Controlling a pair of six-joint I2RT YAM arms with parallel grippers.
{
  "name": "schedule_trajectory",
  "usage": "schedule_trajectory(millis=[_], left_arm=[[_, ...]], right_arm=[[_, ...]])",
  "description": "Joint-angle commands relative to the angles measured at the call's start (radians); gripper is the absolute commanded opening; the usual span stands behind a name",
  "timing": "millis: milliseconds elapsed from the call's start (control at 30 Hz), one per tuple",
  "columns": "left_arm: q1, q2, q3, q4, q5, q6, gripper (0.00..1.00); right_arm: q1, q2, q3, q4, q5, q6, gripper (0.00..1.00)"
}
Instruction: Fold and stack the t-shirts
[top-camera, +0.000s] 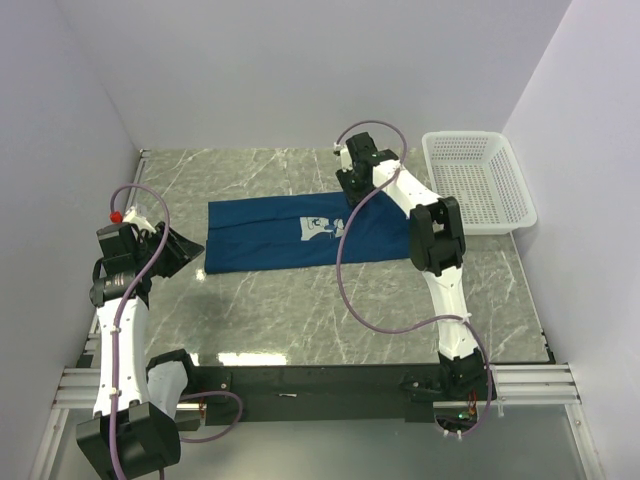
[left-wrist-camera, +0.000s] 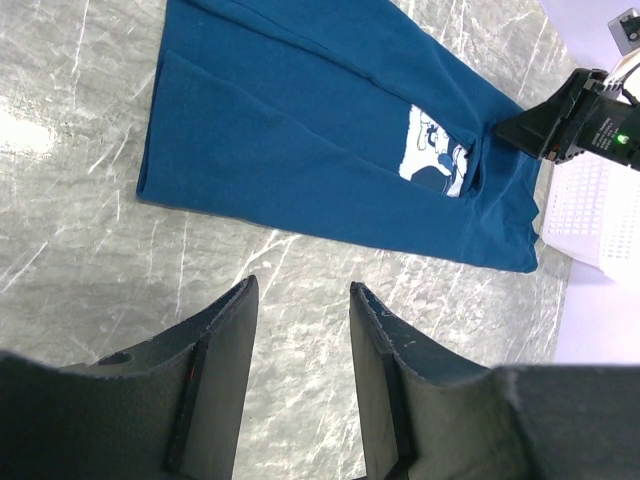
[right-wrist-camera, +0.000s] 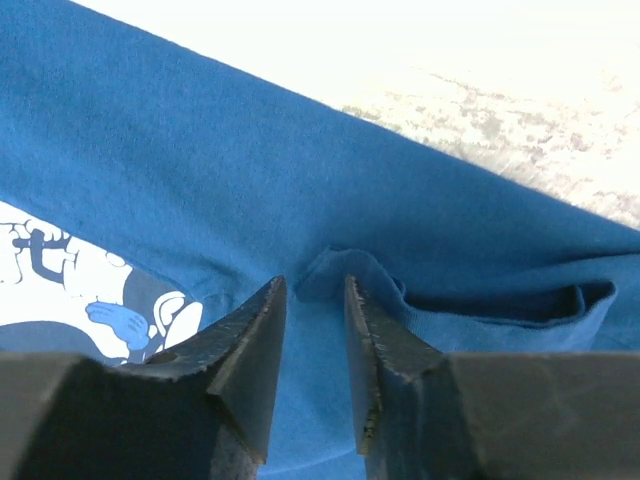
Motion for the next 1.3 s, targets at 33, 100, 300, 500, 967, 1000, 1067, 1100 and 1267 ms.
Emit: schedule_trajectory(millis=[33, 100, 300, 500, 967, 1000, 1067, 1100, 1267], left_arm=[[0.003, -0.005, -0.001, 0.030, 0.023, 0.018, 0.47], [0.003, -0.005, 0.000, 0.029, 0.022, 0.018, 0.47], [0.005, -0.006, 0.000, 0.030, 0.023, 0.018, 0.47], [0.005, -0.005, 0.000, 0.030, 0.022, 0.018, 0.47], [0.005, -0.001, 0.000, 0.032, 0.023, 0.018, 0.48], [0.005, -0.001, 0.000, 0.030, 0.025, 0.018, 0.47], [0.003, -0.001, 0.000, 0.030, 0.023, 0.018, 0.47], [0.005, -0.001, -0.001, 0.030, 0.025, 0.018, 0.48], [0.003, 0.000, 0.000, 0.030, 0.025, 0.018, 0.48]], right_arm=[[0.001, 0.028, 0.045, 0.011, 0.005, 0.011, 0.37], [0.000, 0.031, 0.050, 0.005, 0.000, 0.011, 0.37], [0.001, 0.043, 0.057, -0.012, -0.004, 0.019, 0.37], [0.001, 0.049, 0.073, -0.019, 0.000, 0.020, 0.25], [0.004, -0.023, 0.071, -0.009, -0.098, 0.011, 0.00], [0.007, -0.024, 0.071, -0.009, -0.107, 0.011, 0.00], [0.009, -0.024, 0.068, -0.010, -0.126, 0.010, 0.01], [0.014, -0.023, 0.067, -0.012, -0.132, 0.008, 0.02], [0.020, -0.023, 0.066, -0.012, -0.168, 0.003, 0.09]])
